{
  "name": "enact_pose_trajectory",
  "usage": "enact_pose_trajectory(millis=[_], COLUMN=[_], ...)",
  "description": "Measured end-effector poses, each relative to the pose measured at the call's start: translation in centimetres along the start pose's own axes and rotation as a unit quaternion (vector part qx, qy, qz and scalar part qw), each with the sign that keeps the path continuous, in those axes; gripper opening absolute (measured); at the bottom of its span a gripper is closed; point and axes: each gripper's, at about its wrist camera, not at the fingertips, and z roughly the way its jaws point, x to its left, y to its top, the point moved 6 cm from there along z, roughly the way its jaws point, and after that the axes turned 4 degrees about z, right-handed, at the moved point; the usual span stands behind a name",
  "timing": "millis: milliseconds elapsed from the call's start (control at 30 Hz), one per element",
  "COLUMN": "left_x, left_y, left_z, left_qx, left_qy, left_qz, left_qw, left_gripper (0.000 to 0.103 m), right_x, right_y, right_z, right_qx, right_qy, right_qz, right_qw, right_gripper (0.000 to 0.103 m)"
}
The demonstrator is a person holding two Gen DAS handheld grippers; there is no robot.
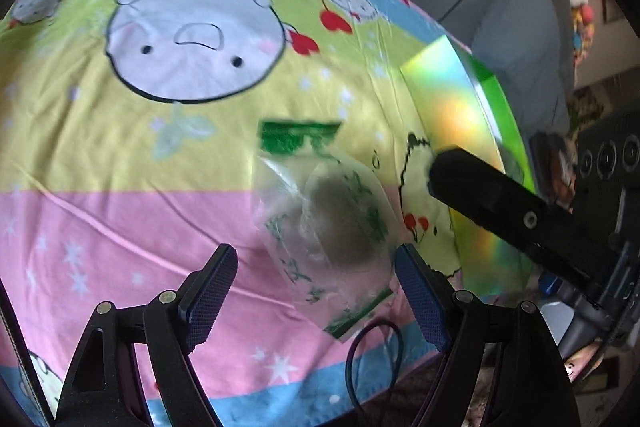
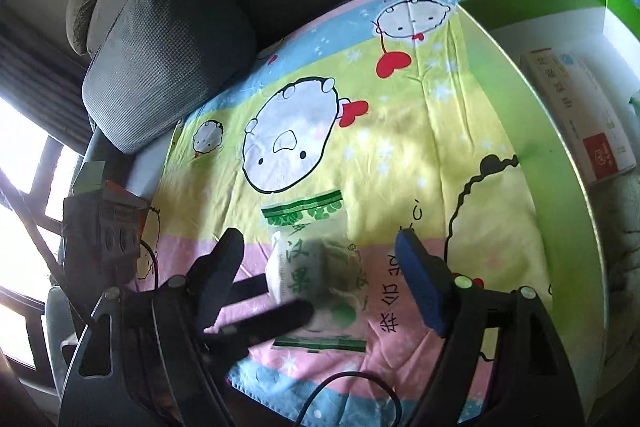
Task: Organize objects
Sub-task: 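Lift the clear bag and carry it toward the green box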
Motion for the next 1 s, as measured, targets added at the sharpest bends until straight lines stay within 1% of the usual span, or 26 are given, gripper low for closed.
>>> enact_pose_trajectory(millis=[133, 200, 300, 367, 400, 433, 500, 600, 667, 733, 900, 1000], left_x=[-0.1, 0.0, 0.2, 0.2, 0.1, 0.0, -0.2, -0.4, -0.9, -1.5, -4.4, -6.9], left_y=[-0.2, -0.2, -0.1, 0.0, 0.1, 0.2, 0.3, 0.4, 0.5, 0.8, 1.5, 1.8], left_z=[1.1, 1.1, 1.1, 1.0, 1.0, 0.9, 0.7, 0.1, -0.5, -1.2, -3.6, -4.8], left_qx=[0.014, 0.011, 0.006, 0.001, -0.001, -0.005, -0.015, -0.028, -0.041, -0.06, -0.124, -0.161], left_qy=[0.007, 0.006, 0.006, 0.007, 0.005, 0.001, 0.009, 0.017, 0.017, 0.016, 0.007, 0.004], left_qz=[0.003, 0.003, 0.004, 0.005, 0.005, 0.006, 0.01, 0.018, 0.026, 0.037, 0.077, 0.107], left_qw=[0.9999, 0.9999, 1.0, 1.0, 1.0, 1.0, 0.9998, 0.9993, 0.9987, 0.9974, 0.9893, 0.9812], left_gripper=[0.081, 0.081, 0.08, 0.072, 0.064, 0.062, 0.06, 0.058, 0.058, 0.058, 0.057, 0.058], right_x=[-0.3, -0.3, -0.4, -0.5, -0.6, -0.5, -0.5, -0.1, 0.1, 0.6, 1.8, 1.9], right_y=[-0.4, -0.6, -0.8, -1.1, -1.2, -1.4, -1.4, -1.3, -1.1, -0.7, 0.8, 1.6], right_z=[1.3, 2.1, 2.9, 3.7, 4.2, 4.7, 5.0, 4.8, 4.3, 3.3, -0.2, -2.6], right_qx=[0.029, 0.039, 0.052, 0.065, 0.073, 0.08, 0.082, 0.076, 0.067, 0.048, -0.013, -0.051], right_qy=[0.019, 0.021, 0.021, 0.016, 0.015, 0.021, 0.032, 0.041, 0.044, 0.046, 0.059, 0.063], right_qz=[0.015, 0.019, 0.019, 0.019, 0.018, 0.018, 0.027, 0.027, 0.023, 0.016, -0.014, -0.016], right_qw=[0.999, 0.999, 0.998, 0.998, 0.997, 0.996, 0.996, 0.996, 0.997, 0.998, 0.998, 0.997], right_gripper=[0.074, 0.07, 0.067, 0.064, 0.063, 0.063, 0.062, 0.058, 0.057, 0.057, 0.057, 0.057])
